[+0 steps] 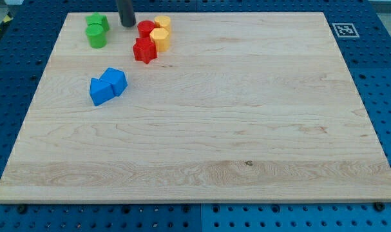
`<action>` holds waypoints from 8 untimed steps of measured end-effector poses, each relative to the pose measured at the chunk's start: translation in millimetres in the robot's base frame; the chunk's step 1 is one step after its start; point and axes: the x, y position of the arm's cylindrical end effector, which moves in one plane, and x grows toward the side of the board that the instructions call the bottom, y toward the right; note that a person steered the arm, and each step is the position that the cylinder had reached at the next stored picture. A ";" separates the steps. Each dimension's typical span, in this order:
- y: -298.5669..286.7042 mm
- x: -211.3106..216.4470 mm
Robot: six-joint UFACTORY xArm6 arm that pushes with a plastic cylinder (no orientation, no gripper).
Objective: Place the red circle in between the red star and yellow heart
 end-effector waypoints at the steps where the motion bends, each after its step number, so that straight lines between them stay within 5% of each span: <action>1: 7.4 -3.2; 3: 1.8 42.3; 5: 1.8 4.3; 8: 8.2 0.8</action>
